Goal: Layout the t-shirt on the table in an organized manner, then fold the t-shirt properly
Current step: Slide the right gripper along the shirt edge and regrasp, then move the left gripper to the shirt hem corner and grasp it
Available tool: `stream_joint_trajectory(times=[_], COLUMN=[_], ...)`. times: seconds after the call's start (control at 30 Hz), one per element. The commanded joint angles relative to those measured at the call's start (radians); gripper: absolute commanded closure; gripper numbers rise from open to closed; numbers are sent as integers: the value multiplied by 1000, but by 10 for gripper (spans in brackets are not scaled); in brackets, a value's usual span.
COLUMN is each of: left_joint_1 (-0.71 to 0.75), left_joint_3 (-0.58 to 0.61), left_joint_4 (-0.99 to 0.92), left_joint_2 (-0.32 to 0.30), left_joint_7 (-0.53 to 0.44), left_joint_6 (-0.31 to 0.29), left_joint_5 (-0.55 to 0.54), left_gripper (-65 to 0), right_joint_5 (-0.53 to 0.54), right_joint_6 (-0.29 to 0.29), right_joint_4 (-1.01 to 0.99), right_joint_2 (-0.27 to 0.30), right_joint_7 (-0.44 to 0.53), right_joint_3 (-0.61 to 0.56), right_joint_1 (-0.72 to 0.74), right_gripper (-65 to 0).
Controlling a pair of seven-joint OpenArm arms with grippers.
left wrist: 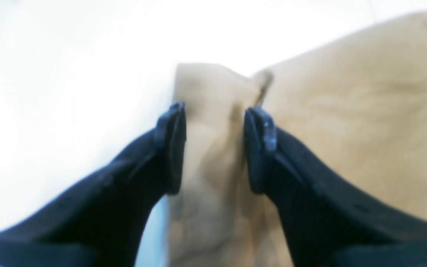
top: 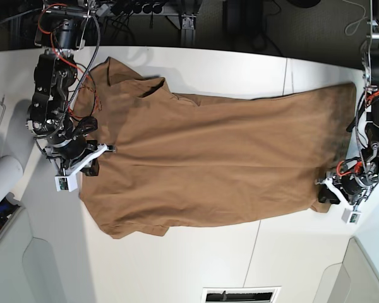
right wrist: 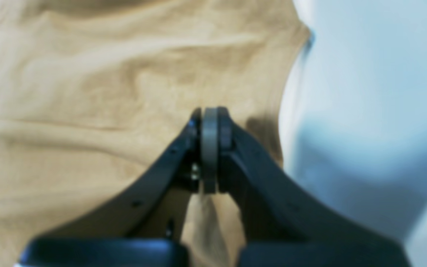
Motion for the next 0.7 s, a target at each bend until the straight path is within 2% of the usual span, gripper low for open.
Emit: stream_joint_trajectory(times=[0.0, 0.03, 0.13, 0.2, 0.5, 0.67], left_joint_1=[-44, -51, -53, -53, -56, -56], left_joint_3=[-6, -6, -6, -6, -6, -6], left_joint_4=[-12, -33, -60, -69, -69, -69], left_joint_2=[-6, 6, 36, 48, 29, 18], left_joint_7=[-39, -52, -58, -58, -56, -33], left_joint_6=[2, 7, 84, 114, 259, 261], left_joint_5=[-9, -9, -9, -8, 11, 11], left_gripper=[-245, -209, -99, -50, -41, -41], right_joint_5=[11, 14, 19, 18, -15, -11], right_joint_6=[2, 2, 7, 7, 7, 7], right_joint_4=[5, -5, -43, -75, -145, -144], right_joint_2=[5, 5, 5, 6, 13, 14], right_joint_7=[28, 30, 29, 29, 21, 21], right_joint_3=[1, 0, 0, 0, 2, 18], right_joint_1=[21, 20, 18, 18, -14, -27], right_gripper=[0, 0, 0, 0, 0, 0])
